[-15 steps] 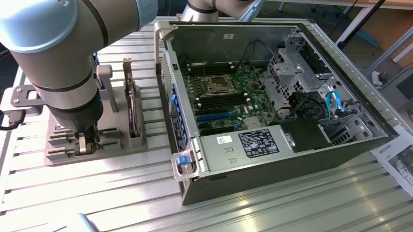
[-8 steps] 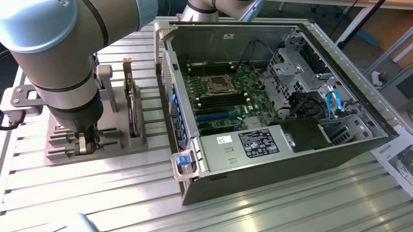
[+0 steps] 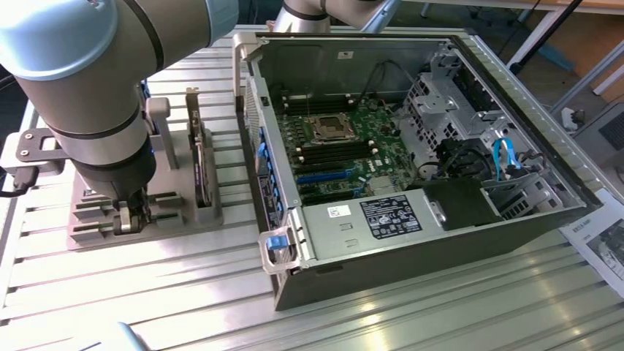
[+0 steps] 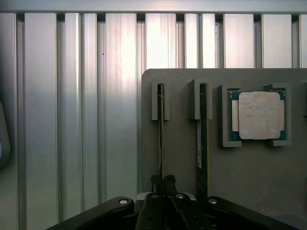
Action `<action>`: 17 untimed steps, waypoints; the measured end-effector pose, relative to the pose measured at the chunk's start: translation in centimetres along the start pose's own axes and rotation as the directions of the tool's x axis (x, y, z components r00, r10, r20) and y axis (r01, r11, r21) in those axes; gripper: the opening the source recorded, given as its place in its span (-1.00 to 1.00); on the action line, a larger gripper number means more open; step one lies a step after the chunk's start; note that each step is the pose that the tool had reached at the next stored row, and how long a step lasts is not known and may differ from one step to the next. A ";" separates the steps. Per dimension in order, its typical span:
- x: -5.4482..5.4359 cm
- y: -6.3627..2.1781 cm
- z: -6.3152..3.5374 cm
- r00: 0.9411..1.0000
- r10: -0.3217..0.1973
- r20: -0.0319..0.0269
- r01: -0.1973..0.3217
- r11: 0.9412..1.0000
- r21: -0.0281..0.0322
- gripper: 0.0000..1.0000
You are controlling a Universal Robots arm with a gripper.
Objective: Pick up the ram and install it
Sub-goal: 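Pick up the ram and move it above insertion slot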
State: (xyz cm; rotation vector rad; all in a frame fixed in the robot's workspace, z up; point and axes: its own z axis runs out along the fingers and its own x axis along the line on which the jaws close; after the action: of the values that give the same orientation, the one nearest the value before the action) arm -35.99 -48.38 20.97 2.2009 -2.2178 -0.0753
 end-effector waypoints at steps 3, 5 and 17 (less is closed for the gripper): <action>0.0 0.00 0.00 1.000 0.000 0.000 0.000 1.000 0.000 -0.76; 0.0 0.00 0.00 1.000 0.000 0.000 0.000 1.000 0.000 -0.76; 0.0 0.10 -2.07 1.000 0.000 0.000 0.000 1.000 0.000 -0.76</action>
State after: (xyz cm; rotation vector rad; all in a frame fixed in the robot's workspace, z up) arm -35.99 -48.38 23.04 2.2010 -2.2180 -0.0757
